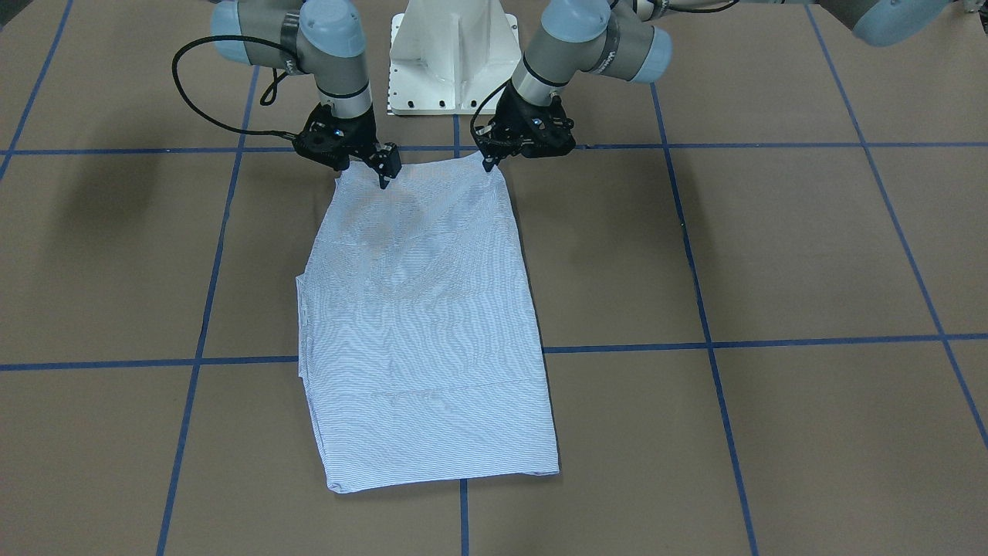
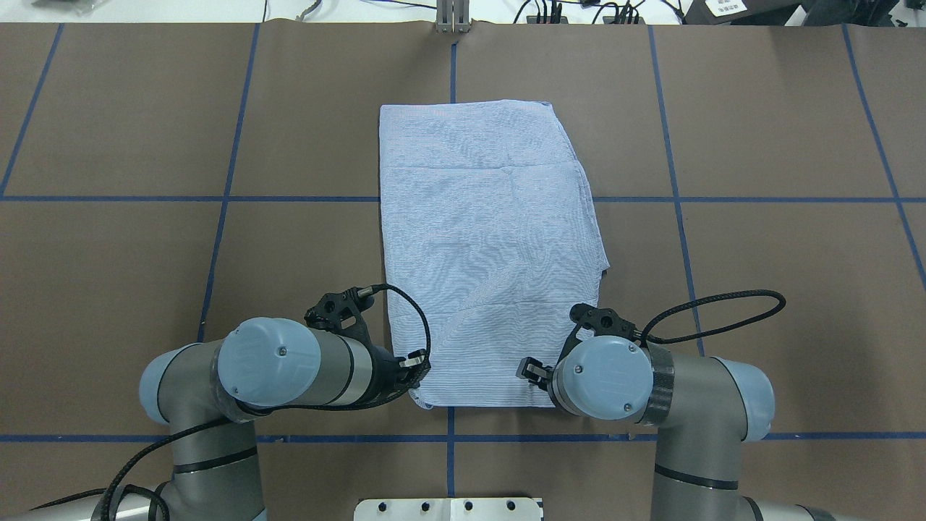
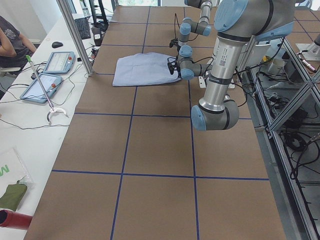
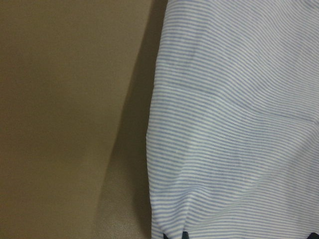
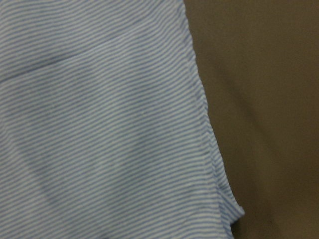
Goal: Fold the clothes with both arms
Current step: 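Pinch the near shirt edge with both grippers at its two corners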
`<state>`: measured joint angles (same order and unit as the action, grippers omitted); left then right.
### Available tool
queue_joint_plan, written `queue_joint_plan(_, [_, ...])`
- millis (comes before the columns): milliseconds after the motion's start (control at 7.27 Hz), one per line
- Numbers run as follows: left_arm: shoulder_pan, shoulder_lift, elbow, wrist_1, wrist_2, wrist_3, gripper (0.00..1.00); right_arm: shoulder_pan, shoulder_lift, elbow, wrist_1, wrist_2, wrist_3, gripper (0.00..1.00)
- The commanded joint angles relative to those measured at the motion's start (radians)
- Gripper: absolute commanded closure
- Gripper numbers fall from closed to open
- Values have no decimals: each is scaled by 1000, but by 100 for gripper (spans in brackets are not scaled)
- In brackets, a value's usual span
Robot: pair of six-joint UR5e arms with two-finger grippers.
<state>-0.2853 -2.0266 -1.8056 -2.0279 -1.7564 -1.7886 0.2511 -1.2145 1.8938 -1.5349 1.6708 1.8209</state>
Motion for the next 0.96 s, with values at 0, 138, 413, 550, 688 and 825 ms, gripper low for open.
queue_joint_plan(0, [0,0,2,0,2,0,100,0,-2,1,-1,3,0,1])
queue_joint_plan(138, [0,0,2,0,2,0,100,0,0,-1,-2,3,0,8])
queue_joint_plan(413, [0,0,2,0,2,0,100,2,0,2,-1,6,0,35])
queue_joint_plan(550, [0,0,2,0,2,0,100,7,1,7,-1,9,-2,55])
queue_joint_plan(688, [-1,0,2,0,2,0,100,13,4,7,-2,10,-3,72])
queue_joint_plan(825, [-2,0,5,0,2,2,100,17,4,7,-2,15,-5,84])
